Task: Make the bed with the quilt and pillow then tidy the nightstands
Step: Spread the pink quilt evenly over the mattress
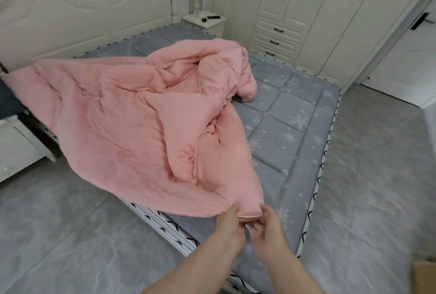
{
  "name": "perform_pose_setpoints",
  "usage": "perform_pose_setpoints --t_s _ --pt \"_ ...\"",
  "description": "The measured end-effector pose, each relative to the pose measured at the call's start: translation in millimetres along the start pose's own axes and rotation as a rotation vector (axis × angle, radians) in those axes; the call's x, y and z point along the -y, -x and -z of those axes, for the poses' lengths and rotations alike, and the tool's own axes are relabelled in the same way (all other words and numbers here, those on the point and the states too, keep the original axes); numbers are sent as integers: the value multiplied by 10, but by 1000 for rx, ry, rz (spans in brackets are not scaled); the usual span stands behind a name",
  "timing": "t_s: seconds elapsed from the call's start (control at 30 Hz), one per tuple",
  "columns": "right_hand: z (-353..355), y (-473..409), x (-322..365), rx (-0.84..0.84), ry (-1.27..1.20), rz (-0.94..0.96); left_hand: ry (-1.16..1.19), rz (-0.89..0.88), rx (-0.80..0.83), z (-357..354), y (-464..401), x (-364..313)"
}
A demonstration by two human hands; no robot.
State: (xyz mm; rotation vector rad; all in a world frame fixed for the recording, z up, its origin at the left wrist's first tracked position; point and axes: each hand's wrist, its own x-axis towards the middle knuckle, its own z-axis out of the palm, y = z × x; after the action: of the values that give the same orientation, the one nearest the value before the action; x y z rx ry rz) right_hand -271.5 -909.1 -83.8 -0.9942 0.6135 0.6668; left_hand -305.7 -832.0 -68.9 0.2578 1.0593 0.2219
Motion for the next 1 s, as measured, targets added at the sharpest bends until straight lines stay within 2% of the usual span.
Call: perform_pose_setpoints --t_s 0.13,0.27,0.37,0.47,0.57,0.7,0.87,1.0 --pt "79 -217 316 84 -179 -209 58 -36 -6 26 16 -30" --pt "139 -334 662 82 7 -282 37 -1 17 65 205 150" --pt "244 -453 988 15 146 -348 52 -36 15 66 283 392" --pt "340 -551 1259 -3 301 -209 99 -104 -62 12 270 707" --pt "599 -415 1361 47 320 -42 96 -141 -98 -77 361 1030" --pt "1255 -128 1119 87 437 60 34 -88 -37 -111 495 1500" --pt "2087 104 570 50 556 -115 -43 69 -143 274 588 2050" --pt "2335 360 380 18 532 -181 -107 30 -235 557 639 2308"
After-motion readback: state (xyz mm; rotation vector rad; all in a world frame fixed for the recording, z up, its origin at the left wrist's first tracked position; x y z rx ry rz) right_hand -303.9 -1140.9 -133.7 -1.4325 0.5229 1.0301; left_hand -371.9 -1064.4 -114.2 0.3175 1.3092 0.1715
